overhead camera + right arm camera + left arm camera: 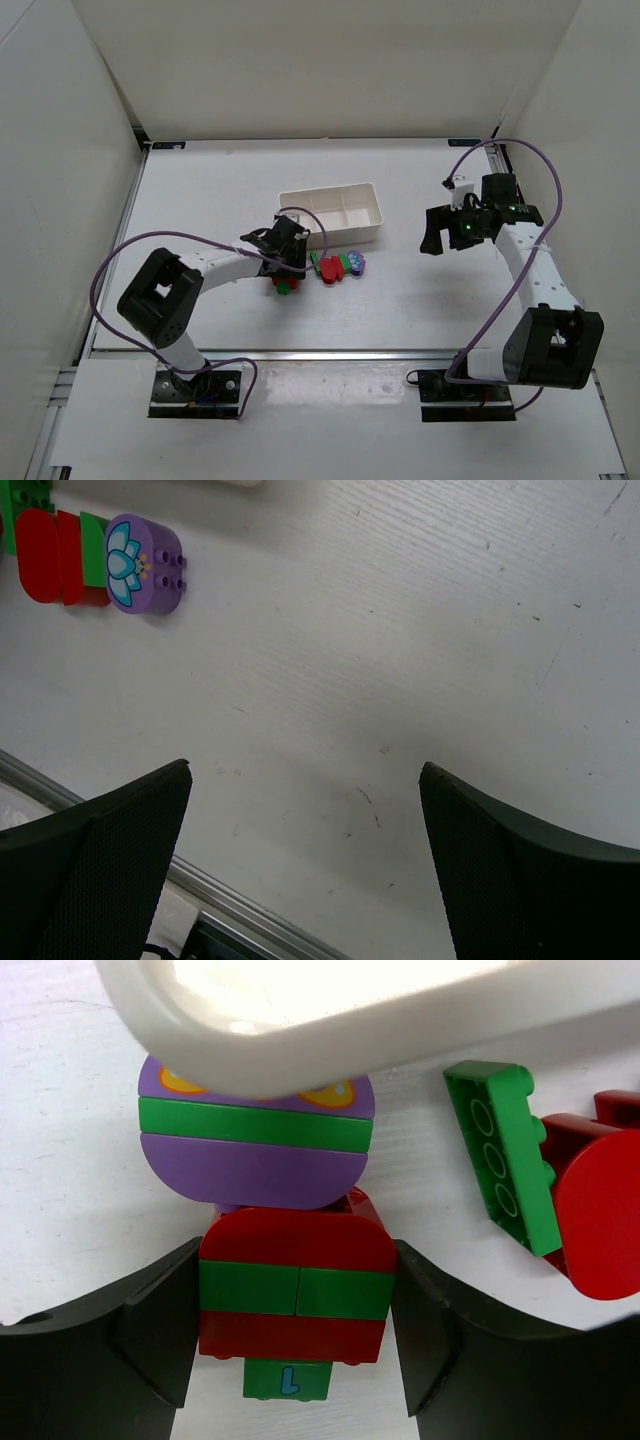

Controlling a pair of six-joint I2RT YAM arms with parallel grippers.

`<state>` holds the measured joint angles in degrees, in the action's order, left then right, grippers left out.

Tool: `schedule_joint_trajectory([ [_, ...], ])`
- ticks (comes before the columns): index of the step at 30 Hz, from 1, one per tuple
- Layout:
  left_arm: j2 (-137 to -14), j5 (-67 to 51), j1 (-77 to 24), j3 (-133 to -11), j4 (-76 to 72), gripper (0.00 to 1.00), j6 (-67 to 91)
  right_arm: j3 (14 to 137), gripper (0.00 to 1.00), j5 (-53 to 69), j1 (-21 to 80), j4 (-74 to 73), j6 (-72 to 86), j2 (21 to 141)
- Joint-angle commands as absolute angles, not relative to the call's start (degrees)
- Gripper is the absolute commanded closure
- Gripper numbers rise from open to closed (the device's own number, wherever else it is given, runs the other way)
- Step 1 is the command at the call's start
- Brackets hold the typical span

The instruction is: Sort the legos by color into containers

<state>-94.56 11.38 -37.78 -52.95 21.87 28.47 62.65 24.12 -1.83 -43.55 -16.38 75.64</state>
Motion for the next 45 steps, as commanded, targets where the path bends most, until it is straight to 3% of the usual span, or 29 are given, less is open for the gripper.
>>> schedule_joint_trajectory([
  [1,-92.6,10.9,-38.1,-51.7,21.3,0.33,28.7,62.0,0.02,24.0,-1.8,-43.1,-17.0,74.2],
  [2,-92.3,10.8,-38.1,-51.7,21.4,0.46,28.1,61.9,0.02,24.0,-1.7,-43.0,-17.0,74.3],
  [5,-90.8,9.0,-38.1,-51.2,21.4,0.75,26.3,61.9,0.03,24.3,-1.8,-43.2,-16.7,74.4],
  [6,-89.3,8.4,-38.2,-51.1,21.5,0.89,25.3,62.1,0.03,24.7,-1.8,-43.3,-16.4,74.4],
  [12,-76.2,3.1,-38.1,-48.1,26.3,0.90,16.6,64.6,0.04,28.3,-1.8,-42.7,-12.8,74.6],
  [21,-54.0,-14.4,-38.3,-47.5,31.9,0.90,-4.6,72.3,0.10,39.6,3.6,-37.3,7.1,81.8],
  [29,-59.2,-13.9,-38.4,-53.5,28.5,0.90,-8.2,87.1,0.11,43.9,18.0,-32.6,17.2,93.1],
  [36,-62.8,-9.5,-39.1,-54.8,24.9,0.90,-10.3,98.9,0.13,49.7,25.7,-37.3,15.4,102.3],
  [45,-62.4,-9.4,-39.1,-54.6,21.5,0.90,-10.1,99.0,0.19,60.4,27.2,-42.4,6.8,106.3],
])
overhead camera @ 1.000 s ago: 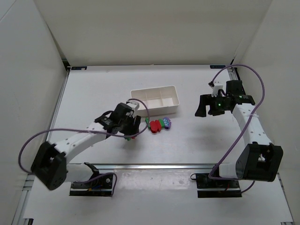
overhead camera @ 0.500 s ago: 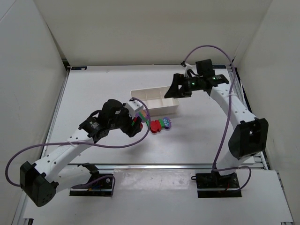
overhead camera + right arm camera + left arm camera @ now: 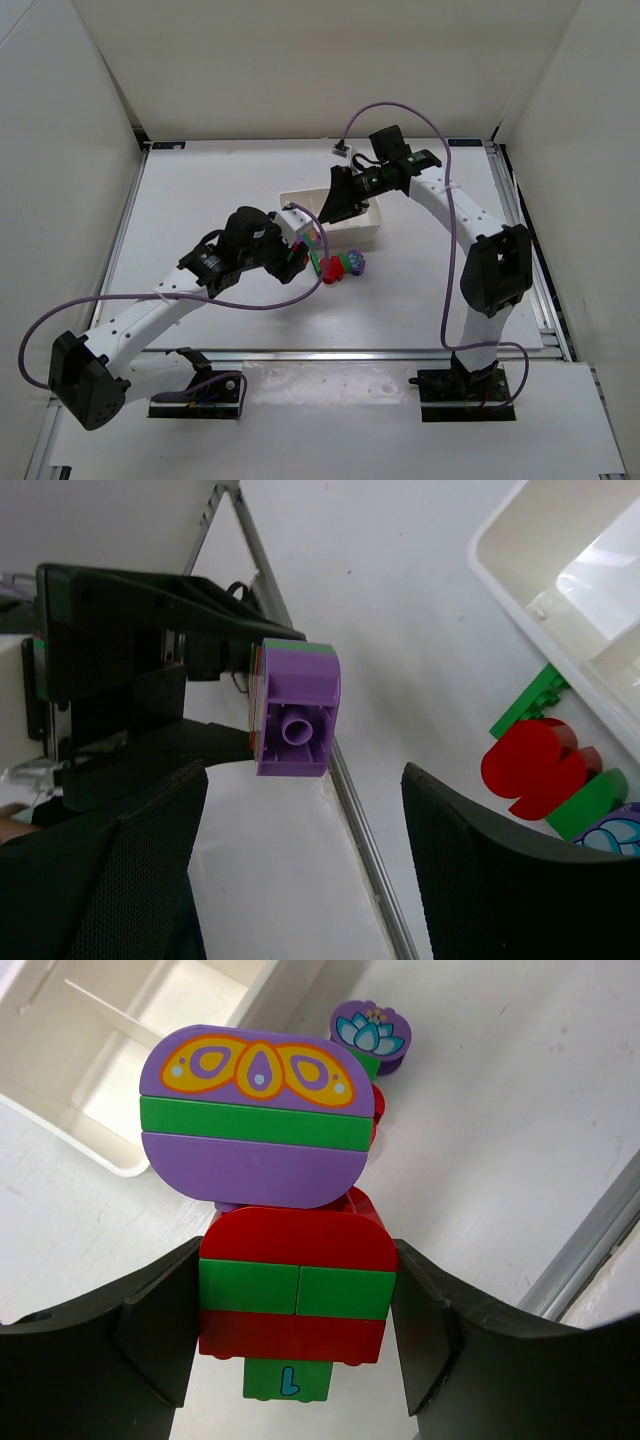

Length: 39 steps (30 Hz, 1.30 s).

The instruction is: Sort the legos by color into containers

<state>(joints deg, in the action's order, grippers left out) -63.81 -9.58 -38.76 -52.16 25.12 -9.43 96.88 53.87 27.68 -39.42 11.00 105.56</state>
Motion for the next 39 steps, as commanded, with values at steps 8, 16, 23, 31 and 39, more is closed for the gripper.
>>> schedule_joint_trajectory([
  [8,-64.0,-9.4,-39.1,-55.4,19.1,0.90,-11.0,102.6,0.18,65.7,28.7,-43.1,5.7,108.6],
  [16,-65.1,-9.4,-39.2,-55.7,17.7,0.90,-11.7,103.6,0.19,66.7,30.5,-42.4,6.3,109.9],
  [23,-65.7,-9.1,-39.3,-56.0,16.6,0.90,-11.7,102.2,0.24,66.3,30.6,-42.3,6.2,110.8],
  [31,-65.2,-8.7,-39.6,-54.9,16.8,0.90,-11.5,101.7,0.88,66.4,29.5,-40.3,8.1,111.3],
  [39,-58.5,-7.6,-39.6,-49.9,22.6,0.90,-9.9,100.0,1.00,66.1,23.5,-40.0,8.6,107.8],
])
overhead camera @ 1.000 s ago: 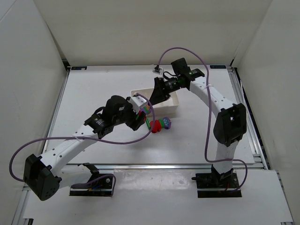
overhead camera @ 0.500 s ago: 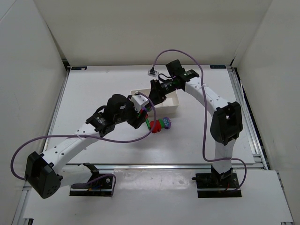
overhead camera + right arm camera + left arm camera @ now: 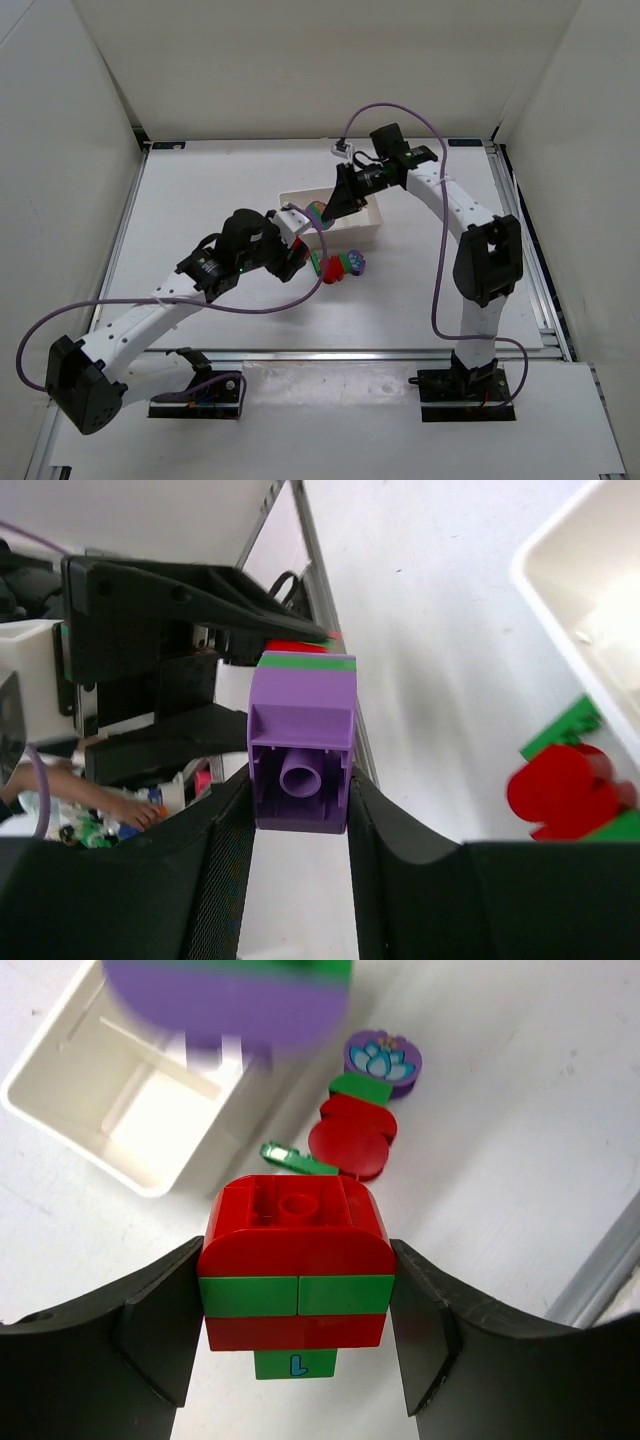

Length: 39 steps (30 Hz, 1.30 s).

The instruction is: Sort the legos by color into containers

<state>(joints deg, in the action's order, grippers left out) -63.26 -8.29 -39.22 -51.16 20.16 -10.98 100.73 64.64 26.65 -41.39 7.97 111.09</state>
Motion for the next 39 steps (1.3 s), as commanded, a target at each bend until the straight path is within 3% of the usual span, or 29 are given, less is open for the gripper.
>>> schedule_joint_trajectory([
  [1,-57.8,-7.5,-39.6,-49.1,24.7,0.90,-9.6,99.8,1.00,66.0,22.1,-40.2,8.6,107.0],
  [9,-56.2,-3.2,-38.3,-45.7,32.1,0.90,-5.7,98.4,1.00,60.6,19.9,-46.1,-1.4,104.1],
  [16,-66.8,-3.1,-34.3,-49.5,33.7,0.86,-3.1,98.0,1.00,56.1,19.4,-50.1,-6.5,100.8],
  [19,-72.6,-3.9,-29.6,-52.6,35.6,0.90,-1.2,98.7,1.00,55.0,18.7,-51.4,-8.1,99.8],
  [27,-87.3,-6.8,-11.0,-56.8,37.2,0.89,7.6,96.3,1.00,52.6,16.1,-51.6,-9.4,97.7],
  [29,-88.1,-8.6,-9.3,-57.0,36.3,0.82,7.5,95.8,1.00,52.6,15.6,-50.9,-9.2,97.4],
  [30,-88.9,-9.2,-9.0,-57.4,36.1,0.67,7.5,95.8,1.00,52.6,15.6,-50.5,-9.1,97.4],
  [33,-91.6,-11.5,-7.6,-59.0,36.2,0.46,7.7,96.1,1.00,53.1,15.6,-49.6,-8.3,97.7],
  [36,-91.8,-16.0,-5.4,-60.4,36.3,0.38,7.9,96.5,1.00,55.4,15.4,-48.5,-7.1,98.6],
  [38,-90.8,-20.2,-4.0,-62.2,36.3,0.22,7.0,96.8,1.00,58.9,15.2,-46.3,-4.7,99.4],
  [39,-90.2,-21.9,-3.7,-62.8,36.3,0.03,6.8,97.2,1.00,60.0,15.2,-45.8,-2.9,99.7],
])
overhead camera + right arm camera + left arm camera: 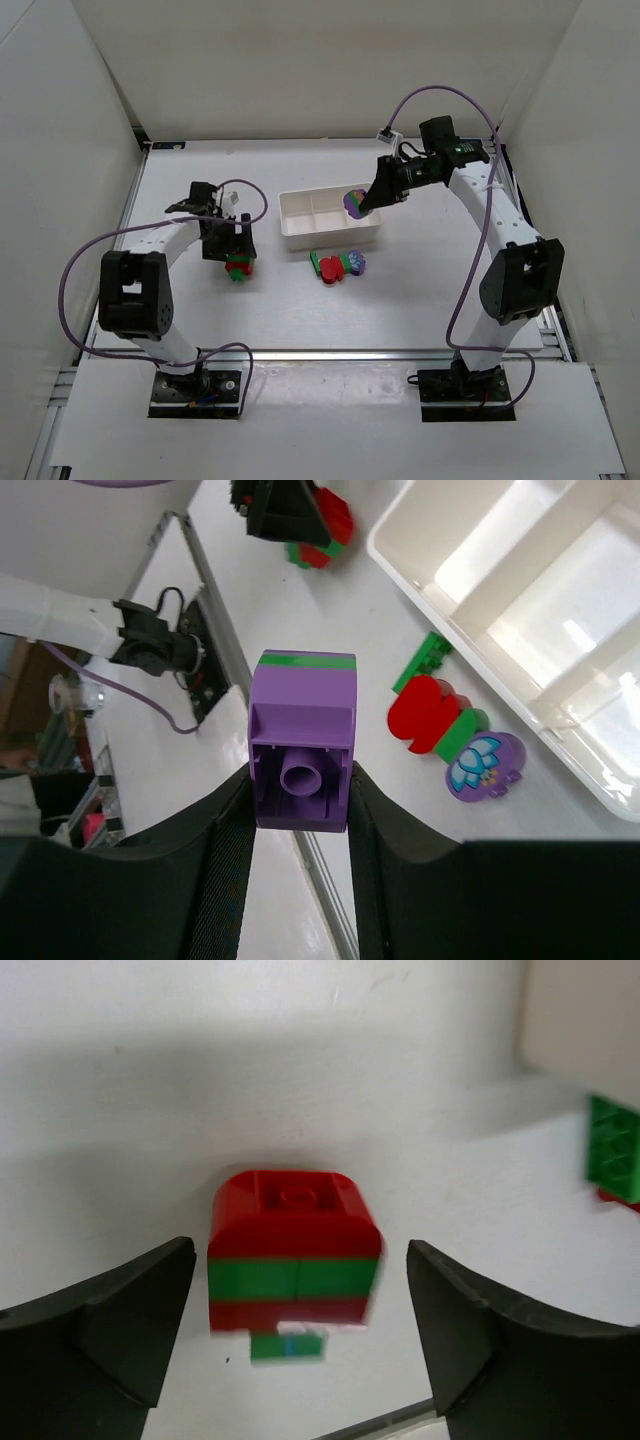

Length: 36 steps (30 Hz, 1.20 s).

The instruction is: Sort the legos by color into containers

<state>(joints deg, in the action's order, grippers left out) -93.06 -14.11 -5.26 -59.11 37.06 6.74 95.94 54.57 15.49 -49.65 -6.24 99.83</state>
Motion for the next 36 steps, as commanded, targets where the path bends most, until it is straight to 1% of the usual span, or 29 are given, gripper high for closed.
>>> schedule_joint_trajectory([
  [1,-89.6,-23.8,-2.8,-63.6,36.3,0.01,6.3,97.2,1.00,61.0,15.4,-45.1,-2.0,99.9],
  [2,-89.1,-26.6,-2.6,-64.9,36.3,0.01,6.0,97.3,1.00,62.2,15.3,-43.5,-1.2,100.6],
  [5,-87.0,-30.0,-1.7,-67.8,35.8,0.01,6.6,98.5,1.00,66.8,15.4,-39.7,3.5,102.5],
  [8,-85.3,-29.6,-1.9,-71.6,35.7,0.01,7.6,100.2,1.00,69.8,15.7,-36.6,9.7,104.4],
  [10,-84.0,-33.6,-1.7,-73.7,34.9,0.01,8.3,101.2,1.00,71.9,16.1,-32.4,13.9,105.0],
  [12,-83.1,-43.7,-1.8,-76.0,30.3,0.01,9.6,102.6,1.00,73.7,16.7,-28.2,18.1,106.3],
  [14,-84.1,-51.8,-2.0,-76.6,25.3,0.01,16.0,103.5,1.00,75.6,18.4,-25.2,21.9,107.2],
  [15,-85.2,-60.2,-2.0,-76.3,17.8,0.01,19.8,103.9,1.00,76.0,18.9,-21.7,23.0,108.1],
  [16,-87.3,-63.7,-2.1,-75.7,13.3,0.04,28.7,104.3,1.00,77.0,20.1,-20.4,24.2,108.7],
  [17,-88.1,-65.5,-2.3,-74.9,8.6,0.05,33.4,105.8,1.00,77.5,20.5,-19.5,26.0,109.4],
  [18,-88.7,-67.0,-3.2,-73.5,0.3,0.05,36.7,106.3,1.00,77.9,21.0,-18.2,27.1,110.5],
  [25,-91.5,-70.0,-7.6,-74.9,-13.3,0.03,46.7,110.6,1.00,80.6,24.7,-11.6,32.2,114.7],
  [27,-91.8,-70.5,-8.9,-75.5,-13.9,0.04,46.8,110.6,1.00,80.7,25.0,-10.3,33.8,115.3],
  [32,-91.8,-71.5,-10.7,-75.0,-16.6,0.08,48.3,110.8,1.00,80.7,25.0,-9.0,34.7,116.4],
  [36,-91.4,-72.9,-11.6,-73.7,-18.0,0.15,49.0,111.2,1.00,80.4,25.0,-7.5,35.6,117.4],
])
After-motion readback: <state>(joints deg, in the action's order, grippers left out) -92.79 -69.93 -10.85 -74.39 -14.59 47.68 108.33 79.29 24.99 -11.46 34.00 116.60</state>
